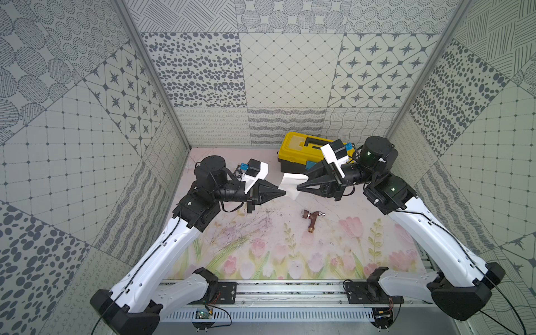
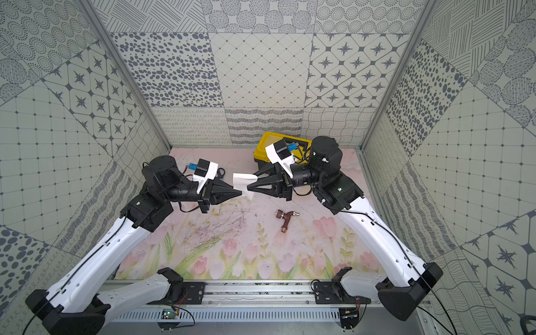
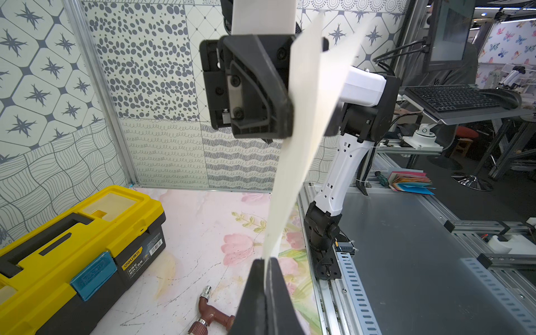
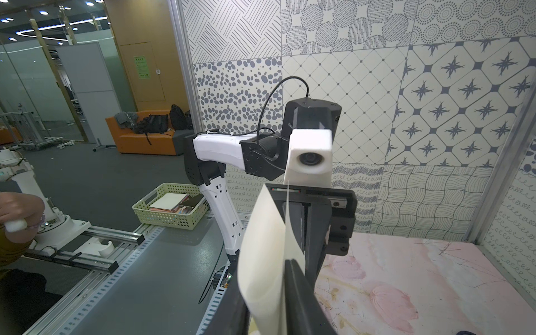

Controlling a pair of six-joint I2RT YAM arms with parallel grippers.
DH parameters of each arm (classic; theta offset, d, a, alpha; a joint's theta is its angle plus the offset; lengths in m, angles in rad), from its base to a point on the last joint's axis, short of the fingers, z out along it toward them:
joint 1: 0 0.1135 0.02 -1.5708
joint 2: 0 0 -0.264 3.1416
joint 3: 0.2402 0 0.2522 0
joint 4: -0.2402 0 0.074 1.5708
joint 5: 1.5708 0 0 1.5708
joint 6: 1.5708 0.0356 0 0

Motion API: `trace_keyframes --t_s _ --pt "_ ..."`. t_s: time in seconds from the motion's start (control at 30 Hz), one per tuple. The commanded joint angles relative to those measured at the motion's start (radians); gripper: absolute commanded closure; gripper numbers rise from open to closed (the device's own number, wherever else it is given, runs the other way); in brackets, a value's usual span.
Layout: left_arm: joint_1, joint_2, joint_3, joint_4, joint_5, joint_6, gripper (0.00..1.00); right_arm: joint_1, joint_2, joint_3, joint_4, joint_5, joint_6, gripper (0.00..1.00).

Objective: Fold the square paper along the opposite sides
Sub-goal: Fold the paper.

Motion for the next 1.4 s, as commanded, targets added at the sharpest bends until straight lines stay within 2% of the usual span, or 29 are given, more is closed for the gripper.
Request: trace_keyframes --t_s 0.0,0.33,0.83,1.37 --pt "0.003 -0.009 0.010 -0.004 0.021 0.031 1.00 -0.007 -0.015 -0.004 0.011 -0.003 -0.014 0.75" --pt "0.003 0.012 0.022 -0.035 0.060 0.052 1.00 -0.009 -0.012 -0.001 0.011 -0.012 -0.014 0.80" --pt "0.002 0.013 0.021 -0.001 0.022 0.022 1.00 0.007 0.006 0.004 0.013 -0.007 -0.001 0.91" --pt "0.003 -0.007 0.013 -0.004 0.033 0.012 1.00 0.010 0.006 0.004 -0.014 0.058 -0.027 0.94"
